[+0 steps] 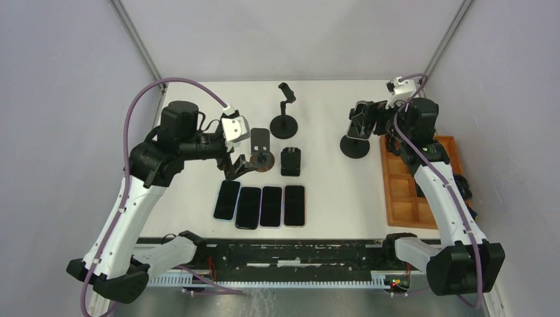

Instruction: Remove the phone from the phone stand

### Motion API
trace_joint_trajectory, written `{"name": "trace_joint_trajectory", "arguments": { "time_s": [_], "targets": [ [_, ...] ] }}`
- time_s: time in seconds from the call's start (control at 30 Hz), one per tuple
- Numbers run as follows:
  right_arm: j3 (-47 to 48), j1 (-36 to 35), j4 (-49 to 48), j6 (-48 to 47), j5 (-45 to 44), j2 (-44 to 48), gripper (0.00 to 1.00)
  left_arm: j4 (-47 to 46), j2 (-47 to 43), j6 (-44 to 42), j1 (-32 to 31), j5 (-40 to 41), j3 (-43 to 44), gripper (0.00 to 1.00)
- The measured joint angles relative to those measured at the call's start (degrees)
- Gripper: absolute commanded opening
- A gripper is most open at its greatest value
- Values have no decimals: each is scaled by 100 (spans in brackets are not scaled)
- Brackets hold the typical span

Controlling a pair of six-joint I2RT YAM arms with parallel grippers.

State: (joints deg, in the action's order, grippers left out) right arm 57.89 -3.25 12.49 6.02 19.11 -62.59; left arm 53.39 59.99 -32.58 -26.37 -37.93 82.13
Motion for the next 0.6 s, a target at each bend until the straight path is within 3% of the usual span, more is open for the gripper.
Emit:
{"name": "trace_joint_trajectory", "arguments": {
  "time_s": [0.07, 0.13, 0.27, 0.37, 0.6],
  "targets": [
    [-11, 0, -164, 17, 103, -173, 92, 31, 2, 0, -2, -11, 0, 100],
    [-11, 0, -308, 33, 188, -308, 81, 59, 2, 0, 0, -15, 2, 100],
    [-11, 2, -649, 234, 470, -592, 47, 94, 9, 0, 0, -24, 9, 100],
    [-13, -2, -828, 396, 667, -726, 28, 109, 28, -4, 0, -52, 9, 100],
    [-76, 17, -1126, 761, 927, -763, 0, 223, 31, -181, 0, -120, -2, 100]
  ]
}}
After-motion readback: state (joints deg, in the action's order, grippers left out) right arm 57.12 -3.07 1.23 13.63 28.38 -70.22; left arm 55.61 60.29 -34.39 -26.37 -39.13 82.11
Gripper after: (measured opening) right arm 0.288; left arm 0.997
